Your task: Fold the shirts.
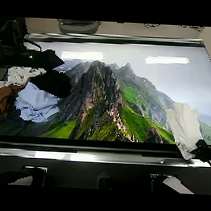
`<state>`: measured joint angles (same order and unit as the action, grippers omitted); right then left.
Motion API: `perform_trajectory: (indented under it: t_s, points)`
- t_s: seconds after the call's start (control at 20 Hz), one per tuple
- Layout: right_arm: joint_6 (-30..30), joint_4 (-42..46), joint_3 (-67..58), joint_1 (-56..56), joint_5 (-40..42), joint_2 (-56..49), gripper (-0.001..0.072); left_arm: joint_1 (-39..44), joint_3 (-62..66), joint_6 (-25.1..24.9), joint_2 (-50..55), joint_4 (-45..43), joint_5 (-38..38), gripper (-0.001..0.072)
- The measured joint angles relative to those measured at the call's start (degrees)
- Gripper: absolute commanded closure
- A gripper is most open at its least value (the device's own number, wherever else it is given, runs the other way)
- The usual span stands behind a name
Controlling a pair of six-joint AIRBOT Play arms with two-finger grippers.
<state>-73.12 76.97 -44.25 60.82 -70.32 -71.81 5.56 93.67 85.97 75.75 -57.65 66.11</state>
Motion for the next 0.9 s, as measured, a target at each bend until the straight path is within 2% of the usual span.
perform_trajectory:
  t_s: [0.1,0.15,0.25,0.3,0.5,0.65,0.75,0.85,0.9]
  points:
    - [-1.3,0.1,1.1,0.0,0.2,1.5,0.0648,0.0,0.0,0.0,0.0,0.0,0.0,0.0674]
    - [-1.7,0.3,1.4,0.0,-0.1,2.1,0.0549,0.0,0.0,0.0,0.1,0.0,0.0,0.0674]
    - [-2.7,1.6,1.8,0.0,-0.9,3.2,0.0067,0.0,0.0,0.0,0.1,0.0,0.0,0.0674]
    - [-2.8,2.3,1.9,0.0,-1.4,3.7,0.0046,0.0,0.0,0.0,0.1,0.0,0.0,0.0674]
    - [0.1,7.6,-2.2,0.0,-3.9,7.1,0.0048,0.0,1.0,0.4,-0.3,1.5,0.0,0.0675]
    - [1.3,11.6,-12.9,-0.7,0.5,10.5,0.0052,0.0,5.0,0.5,-0.4,1.3,-0.5,0.0677]
    - [3.0,12.7,-20.9,-4.5,7.0,11.9,0.0052,1.2,8.1,0.9,-0.3,-4.2,-1.8,0.0677]
    - [5.2,13.2,-26.5,-11.7,12.7,12.5,0.0051,3.5,9.8,4.0,0.5,-15.7,-2.4,0.0674]
    - [5.8,13.2,-28.3,-16.7,14.5,12.5,0.0051,4.7,10.2,6.1,1.5,-22.4,-1.9,0.0634]
